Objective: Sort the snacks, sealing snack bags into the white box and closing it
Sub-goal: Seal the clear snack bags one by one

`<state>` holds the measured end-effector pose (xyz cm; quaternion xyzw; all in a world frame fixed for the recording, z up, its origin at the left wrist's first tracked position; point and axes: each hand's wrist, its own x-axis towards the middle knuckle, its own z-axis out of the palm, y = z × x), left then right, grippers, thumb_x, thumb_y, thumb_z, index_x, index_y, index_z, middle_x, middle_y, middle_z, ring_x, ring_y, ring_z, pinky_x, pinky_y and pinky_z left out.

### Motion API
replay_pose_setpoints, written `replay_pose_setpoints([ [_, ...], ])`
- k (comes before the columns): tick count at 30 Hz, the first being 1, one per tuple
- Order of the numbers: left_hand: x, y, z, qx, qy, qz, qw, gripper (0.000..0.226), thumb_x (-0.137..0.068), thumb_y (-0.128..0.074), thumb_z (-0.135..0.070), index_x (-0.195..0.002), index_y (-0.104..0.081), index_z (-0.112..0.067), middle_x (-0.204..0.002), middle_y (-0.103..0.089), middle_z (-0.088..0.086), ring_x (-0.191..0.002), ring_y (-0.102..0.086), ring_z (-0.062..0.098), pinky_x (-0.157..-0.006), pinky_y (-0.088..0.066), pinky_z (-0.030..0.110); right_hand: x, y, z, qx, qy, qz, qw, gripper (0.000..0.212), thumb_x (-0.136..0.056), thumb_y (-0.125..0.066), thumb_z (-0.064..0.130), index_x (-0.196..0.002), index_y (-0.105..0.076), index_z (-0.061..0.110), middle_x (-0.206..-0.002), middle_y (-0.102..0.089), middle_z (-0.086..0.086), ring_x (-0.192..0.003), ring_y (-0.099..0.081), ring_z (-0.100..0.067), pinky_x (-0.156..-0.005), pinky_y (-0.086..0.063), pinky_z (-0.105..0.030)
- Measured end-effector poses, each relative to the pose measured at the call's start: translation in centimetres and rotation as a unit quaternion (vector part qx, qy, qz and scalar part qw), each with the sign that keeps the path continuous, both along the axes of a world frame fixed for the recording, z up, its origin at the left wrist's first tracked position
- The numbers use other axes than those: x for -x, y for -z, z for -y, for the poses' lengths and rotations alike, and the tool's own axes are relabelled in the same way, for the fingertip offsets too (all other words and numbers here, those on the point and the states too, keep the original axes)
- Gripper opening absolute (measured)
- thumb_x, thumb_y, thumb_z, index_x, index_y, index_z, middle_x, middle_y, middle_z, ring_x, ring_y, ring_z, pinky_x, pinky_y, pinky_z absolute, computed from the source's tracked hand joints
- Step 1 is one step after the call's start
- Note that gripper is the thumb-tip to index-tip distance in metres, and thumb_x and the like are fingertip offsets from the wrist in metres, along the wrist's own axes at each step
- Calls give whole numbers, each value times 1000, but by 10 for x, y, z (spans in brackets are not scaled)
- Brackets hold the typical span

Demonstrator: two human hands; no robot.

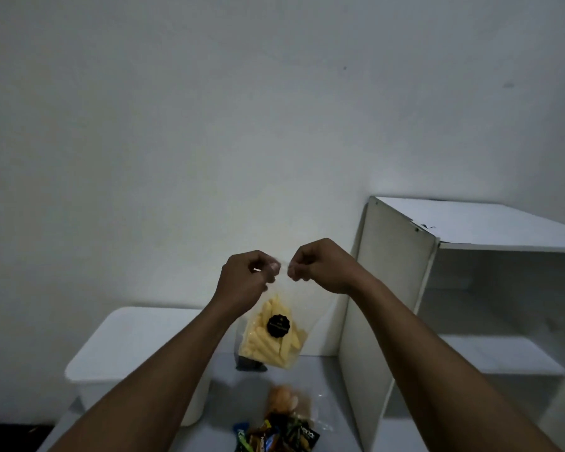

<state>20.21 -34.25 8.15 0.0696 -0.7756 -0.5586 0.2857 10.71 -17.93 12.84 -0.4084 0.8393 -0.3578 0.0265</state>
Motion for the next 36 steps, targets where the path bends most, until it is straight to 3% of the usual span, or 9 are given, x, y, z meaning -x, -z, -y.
replay_pose_setpoints([
  [3, -4, -6, -1, 5, 19, 7, 1000, 5, -87, -72, -18, -85, -76, -15, -82, -75, 3, -73, -71, 16, -67, -58, 31, -2, -7, 1, 4, 4, -7, 1000, 7, -85, -73, 20, -80, -78, 18, -77, -76, 3, -73, -69, -14, -76, -58, -40],
  [6, -6, -9, 4, 41, -20, -5, 999, 11, -85, -72, -16, -75, -75, -15, -74, -75, 2, -70, -69, 17, -70, -56, 33, -6, -7, -1, 4, 10, 10, 1000, 8, -84, -78, 22, -84, -78, 14, -77, -76, 1, -69, -66, -6, -68, -54, -28],
  [9, -9, -14, 7, 19, -36, -15, 999, 12, -87, -71, -17, -75, -74, -14, -75, -74, 3, -74, -69, 21, -73, -58, 35, -9, -6, -6, 15, 15, 23, 1000, 12, -89, -69, 15, -83, -78, 11, -78, -76, -1, -65, -61, -3, -59, -45, -18],
  [12, -14, -23, 2, -27, 32, 9, 999, 9, -88, -71, -18, -86, -73, -9, -84, -74, 6, -78, -68, 18, -72, -58, 34, -12, -9, -9, 31, 25, 22, 999, 13, -88, -70, 12, -79, -78, 10, -74, -76, 2, -65, -61, -5, -65, -48, -27],
  [14, -16, -27, -1, -4, 57, 32, 998, 13, -87, -73, -22, -87, -74, -9, -85, -76, 5, -72, -64, 13, -70, -55, 32, -15, -10, -10, 33, 25, 25, 999, 12, -87, -70, 12, -79, -79, 10, -75, -76, 1, -66, -61, -6, -65, -48, -28],
  [21, -16, -29, 2, 77, -2, -6, 997, 12, -85, -75, -24, -76, -77, -16, -69, -75, -1, -70, -71, 17, -76, -57, 36, -24, -4, -18, 129, 17, 140, 982, 11, -90, -69, 11, -95, -73, 1, -92, -76, -14, -76, -65, -11, -65, -51, -26],
  [26, -21, -37, -2, 14, 79, 54, 995, 11, -82, -78, -25, -85, -77, -14, -80, -76, 2, -70, -66, 13, -71, -60, 35, -24, -7, -25, 136, 20, 109, 985, 11, -87, -72, 4, -92, -74, -5, -83, -76, -14, -67, -63, -13, -63, -53, -21],
  [31, -17, -42, -2, 84, 61, 54, 993, 10, -82, -76, -18, -72, -77, -16, -67, -69, -3, -60, -55, 8, -64, -46, 26, -25, -5, -26, 175, 14, 159, 972, 16, -86, -74, 4, -99, -73, -5, -84, -75, -13, -73, -68, -14, -72, -59, -28],
  [36, -13, -42, 3, 107, 47, 52, 992, 9, -79, -79, -22, -70, -77, -20, -73, -75, 2, -68, -63, 11, -70, -50, 29, -26, 1, -34, 173, 19, 179, 968, 17, -92, -67, 4, -101, -69, -10, -95, -75, -20, -69, -68, -12, -68, -58, -23],
])
